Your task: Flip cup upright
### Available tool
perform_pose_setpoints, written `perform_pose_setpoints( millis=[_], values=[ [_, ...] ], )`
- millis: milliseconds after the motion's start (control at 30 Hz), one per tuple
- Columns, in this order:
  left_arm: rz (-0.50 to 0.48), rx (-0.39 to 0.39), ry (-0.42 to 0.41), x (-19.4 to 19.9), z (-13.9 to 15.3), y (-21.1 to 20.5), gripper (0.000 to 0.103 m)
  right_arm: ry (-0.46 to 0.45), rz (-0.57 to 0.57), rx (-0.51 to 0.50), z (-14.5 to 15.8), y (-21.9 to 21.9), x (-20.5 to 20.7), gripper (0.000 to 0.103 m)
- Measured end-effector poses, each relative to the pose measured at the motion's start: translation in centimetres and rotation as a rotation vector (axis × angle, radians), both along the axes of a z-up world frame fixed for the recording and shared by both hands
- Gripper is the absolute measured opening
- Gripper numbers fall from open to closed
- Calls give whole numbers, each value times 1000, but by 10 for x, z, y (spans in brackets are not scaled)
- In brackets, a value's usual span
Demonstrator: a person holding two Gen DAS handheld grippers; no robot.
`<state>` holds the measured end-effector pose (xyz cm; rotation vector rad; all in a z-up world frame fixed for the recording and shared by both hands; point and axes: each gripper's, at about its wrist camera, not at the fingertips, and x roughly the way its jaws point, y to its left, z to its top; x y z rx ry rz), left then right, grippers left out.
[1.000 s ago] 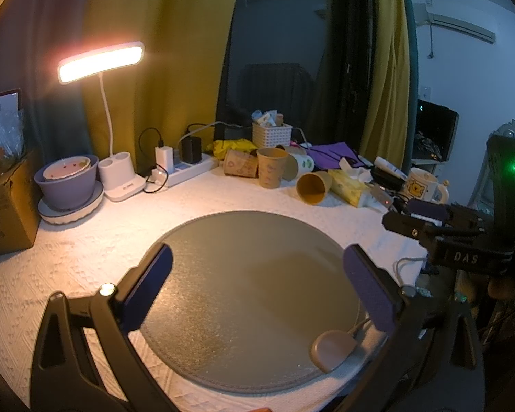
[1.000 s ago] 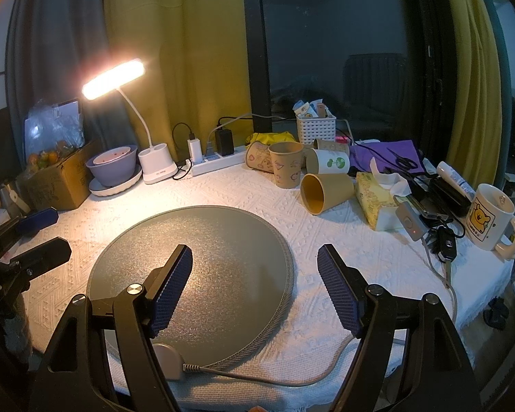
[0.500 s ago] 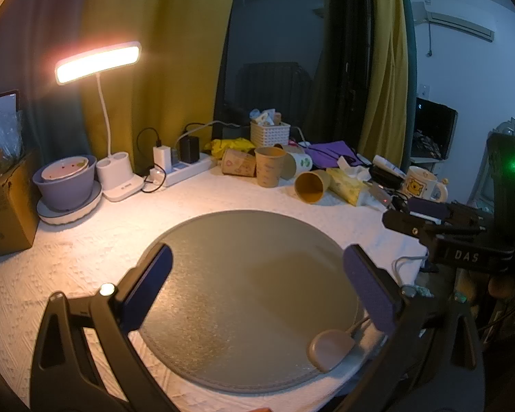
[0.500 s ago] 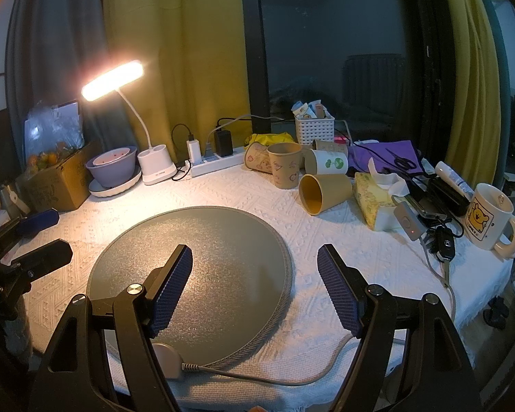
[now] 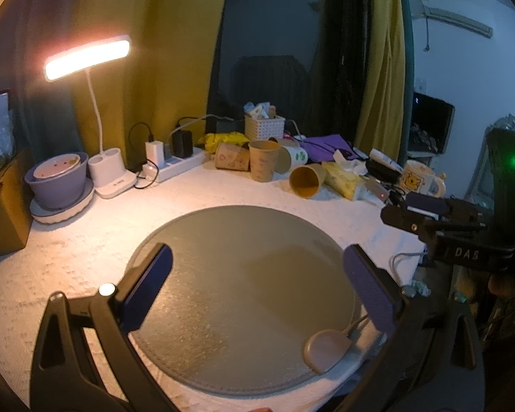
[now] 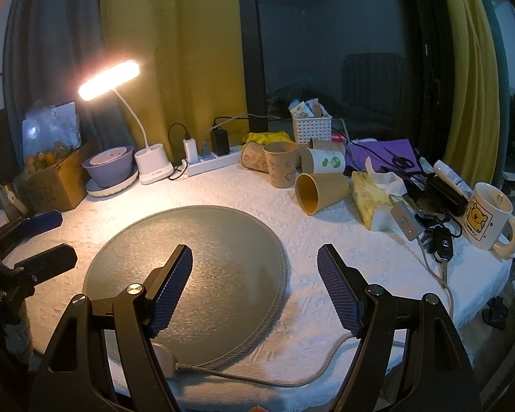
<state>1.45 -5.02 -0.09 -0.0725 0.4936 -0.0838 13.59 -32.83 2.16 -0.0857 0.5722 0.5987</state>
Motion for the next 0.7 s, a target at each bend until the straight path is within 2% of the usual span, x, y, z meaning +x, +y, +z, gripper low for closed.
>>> perform_pose_setpoints(
  millis=[200, 333, 700],
  values=[
    [-49, 74, 88, 40, -5, -17, 100, 9, -36, -18, -12, -6, 24, 78],
    [-86, 94, 132, 69, -9, -29, 100, 26, -47, -10, -21, -13, 45, 78],
    [-145, 169, 203, 161, -10, -68, 100, 54, -73, -8, -35, -34, 120, 78]
  ],
)
